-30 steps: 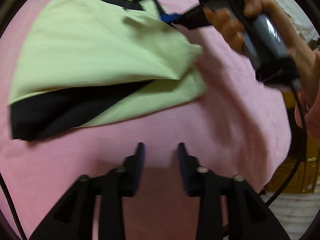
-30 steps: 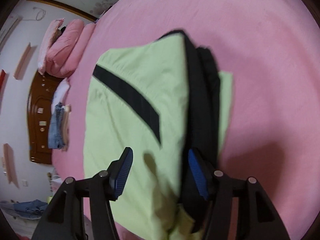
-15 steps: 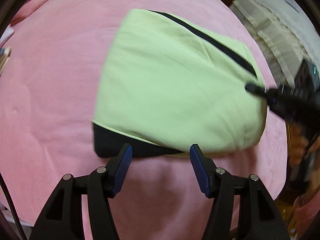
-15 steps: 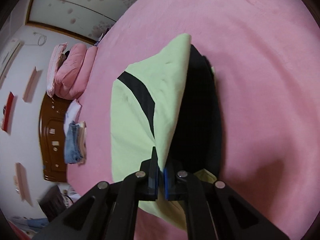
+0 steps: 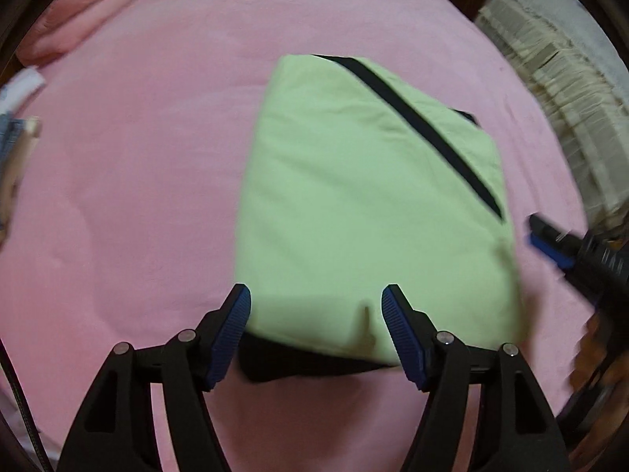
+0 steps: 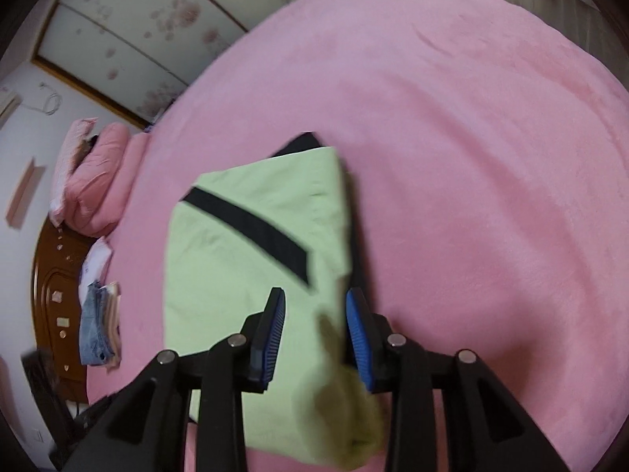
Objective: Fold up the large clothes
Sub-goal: 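Open both grippers and press the green bundle flat, then smooth the green folded bundle with both grippers, squaring its edges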
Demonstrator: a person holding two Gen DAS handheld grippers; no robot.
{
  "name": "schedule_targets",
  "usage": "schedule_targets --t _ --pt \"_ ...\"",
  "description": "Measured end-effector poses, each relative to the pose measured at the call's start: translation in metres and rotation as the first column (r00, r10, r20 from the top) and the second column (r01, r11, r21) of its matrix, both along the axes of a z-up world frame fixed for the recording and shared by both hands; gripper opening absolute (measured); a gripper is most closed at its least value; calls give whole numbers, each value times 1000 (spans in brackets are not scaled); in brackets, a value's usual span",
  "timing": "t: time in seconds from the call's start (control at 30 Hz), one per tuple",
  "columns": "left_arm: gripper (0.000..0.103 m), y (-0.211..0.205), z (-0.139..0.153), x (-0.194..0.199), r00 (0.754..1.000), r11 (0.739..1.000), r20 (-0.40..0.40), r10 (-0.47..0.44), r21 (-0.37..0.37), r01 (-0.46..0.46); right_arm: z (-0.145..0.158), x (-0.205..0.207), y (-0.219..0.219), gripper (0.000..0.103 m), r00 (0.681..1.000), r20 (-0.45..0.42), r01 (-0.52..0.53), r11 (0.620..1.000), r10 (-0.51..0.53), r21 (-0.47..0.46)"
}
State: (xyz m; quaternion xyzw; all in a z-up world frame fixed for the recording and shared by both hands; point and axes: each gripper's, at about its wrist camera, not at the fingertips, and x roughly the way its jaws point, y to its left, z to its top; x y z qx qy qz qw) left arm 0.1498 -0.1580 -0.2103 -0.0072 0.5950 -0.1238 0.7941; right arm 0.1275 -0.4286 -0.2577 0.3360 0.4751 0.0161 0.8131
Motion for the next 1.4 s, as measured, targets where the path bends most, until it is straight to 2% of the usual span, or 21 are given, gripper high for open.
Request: schedule_targets --t 0.03,0.1,0.13,0.17,0.23,0.27,0.3,0.37,0.47,0.63,0.7,0.77,0.8,0.87,0.93,1.0,1.1,1.23,1.27,1.33,1.4 --pt "67 -16 -5 9 1000 1000 -13 -4 -18 4 -1 1 12 32 1000 13 -23 999 23 29" --pt "67 -24 -12 15 999 1000 -41 -13 -23 12 -9 5 37 19 996 6 -89 993 88 72" --pt "62 -29 -18 17 998 999 -60 -30 -17 29 -15 6 48 3 992 -18 -119 988 122 93" --pt "48 -35 -23 17 996 999 -77 -50 -2 50 -19 7 53 0 989 -31 -139 983 143 118" --pt "38 -42 -33 13 993 995 -89 -77 62 83 -35 6 71 0 979 -43 -185 961 197 204" --pt "33 -43 -39 10 990 990 -96 -102 89 111 -42 4 75 0 974 -62 -202 958 219 204" --pt "28 -42 -45 7 988 985 -106 -116 115 128 -47 2 80 0 967 -91 -219 959 238 182" --pt "11 -38 -54 2 984 976 -117 -133 157 151 -65 -4 82 0 953 -156 -248 964 261 99" --pt "2 -24 -56 -5 984 967 -67 -163 186 173 -74 -19 64 0 957 -166 -232 971 239 65" --pt "1 -12 -51 -4 991 983 -60 -122 129 129 -70 -42 16 0 965 -220 -142 989 146 33" --pt "1 -13 -46 -5 992 984 -47 -114 132 119 -61 -43 14 0 962 -258 -110 991 87 -76" --pt "1 -12 -38 -6 995 991 -31 -98 89 100 -43 -44 12 0 964 -265 -70 977 15 -203" --pt "1 -9 -33 -5 995 993 -27 -95 62 96 -37 -42 13 0 971 -239 -57 979 9 -195" --pt "1 -2 -24 -4 997 997 -15 -80 -6 80 -23 -40 16 0 992 -127 -14 996 3 -87" --pt "1 -1 -21 1 998 995 -14 -65 -71 64 -20 -34 26 0 999 -43 -19 999 20 38" --pt "1 -1 -23 11 999 993 -13 -48 -106 47 -30 -21 42 0 998 -33 -44 992 49 119" --pt "1 -10 -28 27 999 994 4 -37 -104 37 -44 0 67 0 995 -66 -68 985 79 161" --pt "1 -9 -25 38 998 990 47 -46 -134 52 -22 8 81 0 992 116 -82 956 51 281" --pt "1 -12 -28 44 997 989 50 -50 -137 56 -23 12 86 0 990 129 -101 945 63 311" --pt "1 -18 -40 58 997 989 63 -52 -134 60 -33 24 99 0 989 104 -136 935 108 326" --pt "1 -21 -46 71 995 988 91 -50 -141 62 -55 39 110 0 989 67 -145 945 131 294"
